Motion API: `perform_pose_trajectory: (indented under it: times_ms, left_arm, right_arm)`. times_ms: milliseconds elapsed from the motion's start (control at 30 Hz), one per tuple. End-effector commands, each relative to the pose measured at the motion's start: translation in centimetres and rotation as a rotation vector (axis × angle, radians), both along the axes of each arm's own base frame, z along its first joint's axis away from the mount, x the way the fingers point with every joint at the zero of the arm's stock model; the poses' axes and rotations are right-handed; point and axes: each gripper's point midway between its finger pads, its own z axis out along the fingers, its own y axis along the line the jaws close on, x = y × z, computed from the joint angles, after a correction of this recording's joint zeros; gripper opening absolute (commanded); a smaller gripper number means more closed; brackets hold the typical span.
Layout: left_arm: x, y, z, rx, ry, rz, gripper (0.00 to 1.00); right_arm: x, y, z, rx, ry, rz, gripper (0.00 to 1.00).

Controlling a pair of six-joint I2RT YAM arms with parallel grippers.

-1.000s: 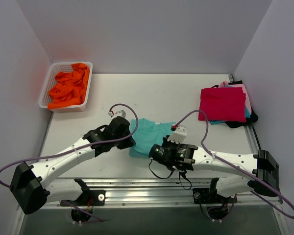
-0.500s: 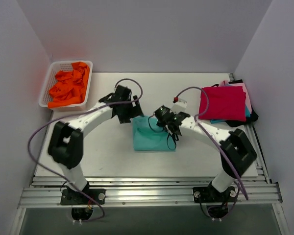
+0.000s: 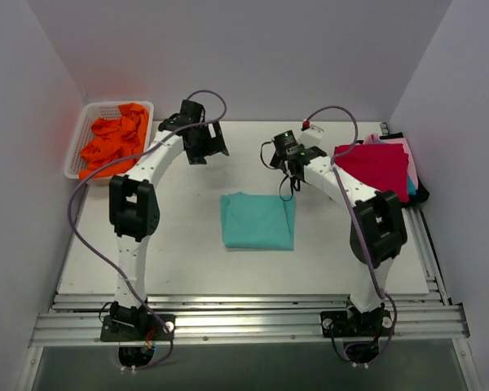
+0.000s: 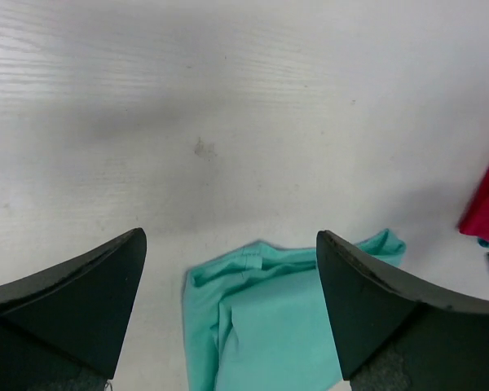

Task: Fold and stack the t-shirts
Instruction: Put the neatly folded tshirt into the corner of the board with the right arm

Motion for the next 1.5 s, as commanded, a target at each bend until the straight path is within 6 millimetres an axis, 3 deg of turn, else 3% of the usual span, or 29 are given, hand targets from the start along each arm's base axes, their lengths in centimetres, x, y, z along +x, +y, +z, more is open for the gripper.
perform_pose_trajectory:
  times_ms: [0, 33, 67, 167, 300, 567, 833, 1000, 1100, 1333, 1467]
  left_arm:
    - [0.1, 0.9, 9.6, -0.047, -0.245, -0.01, 0.94]
    - [-0.6, 1.2, 8.5, -0.033, -0.221, -0.006, 0.94]
    - [-0.9, 1.3, 9.5, -0.039, -0.245, -0.002, 0.94]
    - [-2.1, 1.9, 8.8, -0.037, -0.245, 0.018, 0.94]
    - [-3.2, 2.4, 7.9, -0.058, -0.262, 0.042, 0.94]
    - [-3.5, 2.5, 6.5, -0.055, -0.264, 0.046, 0.94]
    - [-2.8, 3.0, 3.9, -0.019, -0.236, 0.053, 0.94]
    - [-2.7, 3.1, 3.4, -0.009, -0.232, 0.053, 0.94]
    - [-2.6, 3.2, 3.5, -0.008, -0.241, 0.058, 0.94]
    - [-2.6, 3.1, 3.3, -0.002, -0.246, 0.058, 0.94]
    - [-2.6, 3.1, 3.0, 0.003, -0.24, 0.058, 0.94]
  right_arm:
    - [-2.8, 1.5, 2.3, 0.11, -0.089, 0.18, 1.0]
    - [-5.1, 0.4, -1.0, 0.106, -0.023, 0.214, 1.0]
    - [-5.4, 1.1, 0.1, 0.17, -0.077, 0.255, 1.0]
    - [-7.9, 0.0, -2.3, 0.171, -0.063, 0.287, 1.0]
    - [-9.8, -0.1, -5.3, 0.207, -0.023, 0.319, 1.0]
    - [-10.6, 0.7, -10.6, 0.241, 0.063, 0.341, 1.0]
    - [-10.8, 0.7, -13.0, 0.237, 0.112, 0.326, 1.0]
    - [-11.8, -0.1, -12.9, 0.235, 0.106, 0.298, 1.0]
    - [-12.6, -0.6, -11.5, 0.242, 0.069, 0.28, 1.0]
    - [-13.6, 0.0, -5.5, 0.269, -0.06, 0.311, 0.99]
    - [-13.8, 1.3, -4.7, 0.296, -0.067, 0.359, 1.0]
